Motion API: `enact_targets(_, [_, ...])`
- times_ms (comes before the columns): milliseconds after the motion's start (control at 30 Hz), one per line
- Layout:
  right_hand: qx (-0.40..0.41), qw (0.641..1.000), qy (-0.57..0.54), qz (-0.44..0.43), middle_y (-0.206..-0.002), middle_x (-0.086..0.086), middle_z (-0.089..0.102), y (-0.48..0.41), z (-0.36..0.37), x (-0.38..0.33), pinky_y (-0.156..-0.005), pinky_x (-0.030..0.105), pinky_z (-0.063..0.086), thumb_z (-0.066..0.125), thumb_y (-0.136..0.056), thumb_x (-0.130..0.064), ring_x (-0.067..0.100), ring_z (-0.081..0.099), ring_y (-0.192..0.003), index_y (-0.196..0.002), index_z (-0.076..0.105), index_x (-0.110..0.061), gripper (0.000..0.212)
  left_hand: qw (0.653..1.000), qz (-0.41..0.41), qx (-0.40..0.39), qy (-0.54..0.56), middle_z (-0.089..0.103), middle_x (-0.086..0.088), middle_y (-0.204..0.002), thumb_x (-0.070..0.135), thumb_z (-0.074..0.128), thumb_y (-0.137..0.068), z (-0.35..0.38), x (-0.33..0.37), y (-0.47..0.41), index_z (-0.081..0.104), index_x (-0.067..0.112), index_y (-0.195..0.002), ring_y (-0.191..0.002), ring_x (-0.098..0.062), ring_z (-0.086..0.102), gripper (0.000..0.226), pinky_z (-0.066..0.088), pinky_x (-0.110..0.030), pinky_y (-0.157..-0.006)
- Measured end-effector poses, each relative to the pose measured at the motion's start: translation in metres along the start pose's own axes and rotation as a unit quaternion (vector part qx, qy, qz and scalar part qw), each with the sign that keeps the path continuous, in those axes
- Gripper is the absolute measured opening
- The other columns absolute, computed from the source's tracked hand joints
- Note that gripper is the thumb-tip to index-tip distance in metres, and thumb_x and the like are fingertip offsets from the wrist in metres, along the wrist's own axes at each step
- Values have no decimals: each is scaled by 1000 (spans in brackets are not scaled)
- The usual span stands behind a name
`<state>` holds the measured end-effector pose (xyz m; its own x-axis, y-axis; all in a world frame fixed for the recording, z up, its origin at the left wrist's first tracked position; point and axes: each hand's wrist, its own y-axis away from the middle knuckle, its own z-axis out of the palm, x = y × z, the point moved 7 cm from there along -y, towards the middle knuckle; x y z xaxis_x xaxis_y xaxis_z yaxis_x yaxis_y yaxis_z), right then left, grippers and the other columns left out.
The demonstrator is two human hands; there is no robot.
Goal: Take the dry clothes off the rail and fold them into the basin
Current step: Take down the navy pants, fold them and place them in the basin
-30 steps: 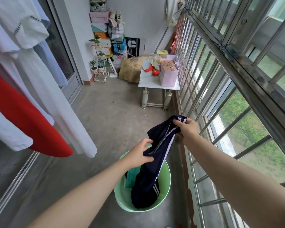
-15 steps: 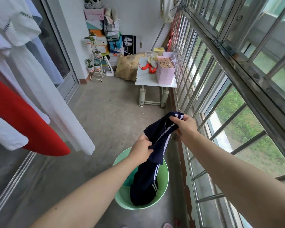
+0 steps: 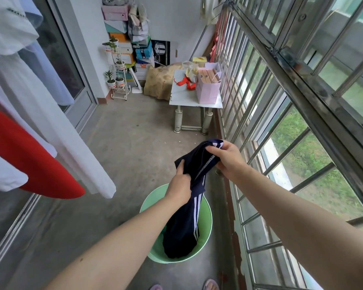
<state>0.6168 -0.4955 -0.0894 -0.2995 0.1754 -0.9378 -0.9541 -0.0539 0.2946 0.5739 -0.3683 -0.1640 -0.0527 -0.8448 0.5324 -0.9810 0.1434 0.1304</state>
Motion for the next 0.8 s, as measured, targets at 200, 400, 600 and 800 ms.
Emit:
enact_targets(200, [36,998,42,-12,-77,8,64,-4,-12,-5,-69,31,57,60,-85,7,20,64,-70,-81,62,-8,16,997,-19,79,12,45,-4,-129,3,67,-81,-30,-19,-1,54,3,-123,-109,-23,57,44,40,-22,-91])
enact_targets(400, [89,982,167,-23,-83,10,65,-6,-30,-1,-86,52,54,69,-80,0,31,66,-86,-81,66,-13,13,989,-22,145,0,62,-4,-107,4,69,-78,-73,-38,-3,69,8,-101,-93,-24,61,24,45,-28,-85])
enact_targets(600, [96,901,413,-89,-75,0,64,-1,-25,-20,-70,33,54,70,-79,-6,17,60,-72,-83,67,-15,10,988,11,144,-52,64,-4,-95,12,71,-79,-105,-42,-5,69,10,-86,-85,-27,61,8,44,-33,-74])
enact_targets(800, [109,869,461,-142,-78,6,65,4,-18,-38,-52,12,49,62,-82,1,13,62,-68,-85,67,-8,10,983,29,166,-77,62,-6,-92,15,72,-79,-134,-37,-6,64,9,-84,-83,-29,58,11,41,-35,-69])
